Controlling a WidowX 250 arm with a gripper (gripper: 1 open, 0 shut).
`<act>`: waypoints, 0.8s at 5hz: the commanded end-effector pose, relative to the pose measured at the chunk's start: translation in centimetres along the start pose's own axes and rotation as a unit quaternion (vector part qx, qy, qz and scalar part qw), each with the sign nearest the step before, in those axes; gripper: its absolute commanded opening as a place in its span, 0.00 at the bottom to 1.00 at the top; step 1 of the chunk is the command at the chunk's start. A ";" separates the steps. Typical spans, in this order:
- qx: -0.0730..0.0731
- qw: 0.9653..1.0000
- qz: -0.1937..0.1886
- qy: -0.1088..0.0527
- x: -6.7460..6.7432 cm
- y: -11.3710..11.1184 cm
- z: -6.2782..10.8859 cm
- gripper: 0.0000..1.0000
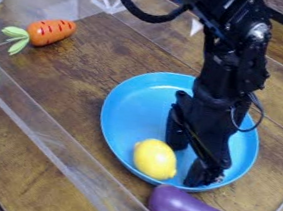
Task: Remove the lemon from the blue tray and put it on the table
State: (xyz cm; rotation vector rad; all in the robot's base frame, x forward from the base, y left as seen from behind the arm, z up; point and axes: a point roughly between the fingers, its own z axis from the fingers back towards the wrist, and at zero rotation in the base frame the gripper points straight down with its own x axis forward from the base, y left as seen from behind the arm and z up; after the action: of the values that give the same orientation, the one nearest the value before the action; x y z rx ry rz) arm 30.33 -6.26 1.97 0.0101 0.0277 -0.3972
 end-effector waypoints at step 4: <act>-0.005 0.999 -0.032 0.021 -2.1 2.2 -0.9 1.00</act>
State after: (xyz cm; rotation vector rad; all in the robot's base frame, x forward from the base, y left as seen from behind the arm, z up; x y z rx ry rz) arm 29.94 -4.83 1.82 0.0081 0.0364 -0.4934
